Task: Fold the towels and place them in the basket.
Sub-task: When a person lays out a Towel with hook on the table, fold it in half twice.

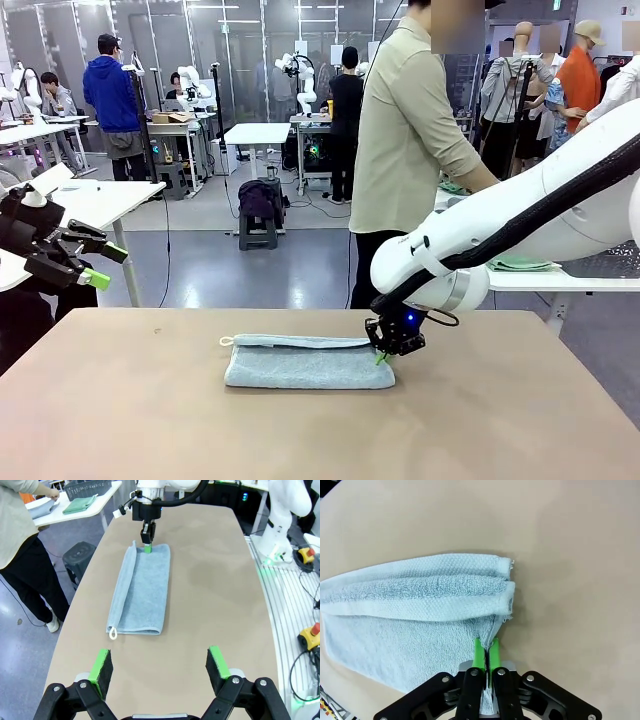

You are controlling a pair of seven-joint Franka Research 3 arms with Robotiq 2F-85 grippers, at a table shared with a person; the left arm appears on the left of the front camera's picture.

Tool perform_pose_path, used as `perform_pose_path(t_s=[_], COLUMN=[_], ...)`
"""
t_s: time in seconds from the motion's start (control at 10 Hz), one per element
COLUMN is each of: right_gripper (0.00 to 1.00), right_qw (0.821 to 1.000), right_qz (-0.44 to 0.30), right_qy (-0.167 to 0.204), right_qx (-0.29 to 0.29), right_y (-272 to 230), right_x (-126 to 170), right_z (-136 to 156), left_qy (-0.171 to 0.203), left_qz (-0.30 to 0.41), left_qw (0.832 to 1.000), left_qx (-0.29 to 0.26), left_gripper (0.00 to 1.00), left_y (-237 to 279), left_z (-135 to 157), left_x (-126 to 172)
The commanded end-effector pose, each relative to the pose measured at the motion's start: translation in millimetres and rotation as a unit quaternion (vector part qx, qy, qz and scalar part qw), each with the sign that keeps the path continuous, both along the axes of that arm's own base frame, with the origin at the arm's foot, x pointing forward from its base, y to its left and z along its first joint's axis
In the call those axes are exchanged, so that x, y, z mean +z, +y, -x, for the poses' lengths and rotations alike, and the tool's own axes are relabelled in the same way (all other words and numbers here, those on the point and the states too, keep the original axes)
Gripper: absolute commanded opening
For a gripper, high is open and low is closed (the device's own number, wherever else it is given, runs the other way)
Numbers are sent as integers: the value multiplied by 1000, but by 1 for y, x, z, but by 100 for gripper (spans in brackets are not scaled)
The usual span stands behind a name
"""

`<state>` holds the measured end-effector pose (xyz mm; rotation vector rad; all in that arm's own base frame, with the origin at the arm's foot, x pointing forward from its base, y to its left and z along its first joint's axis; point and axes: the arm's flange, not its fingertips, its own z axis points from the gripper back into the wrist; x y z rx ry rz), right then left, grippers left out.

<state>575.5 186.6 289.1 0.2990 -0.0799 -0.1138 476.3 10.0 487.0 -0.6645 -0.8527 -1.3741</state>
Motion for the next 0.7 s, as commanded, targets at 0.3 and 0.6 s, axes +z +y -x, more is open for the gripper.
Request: perform_pose_path(t_s=[0.3,0.6], right_gripper=[4,4], right_qw=[999,997], right_qz=[34,70], right_qy=[-4,-13], right_qx=[10,1], right_y=[-35,-22], right_x=[24,53], right_z=[10,22], left_qy=[-5,-5], left_qz=[0,0], left_qw=[1000,1000], left_qx=[-4,-4], left_gripper=[95,95], left_y=[0,0], left_z=[0,0], left_x=[0,0])
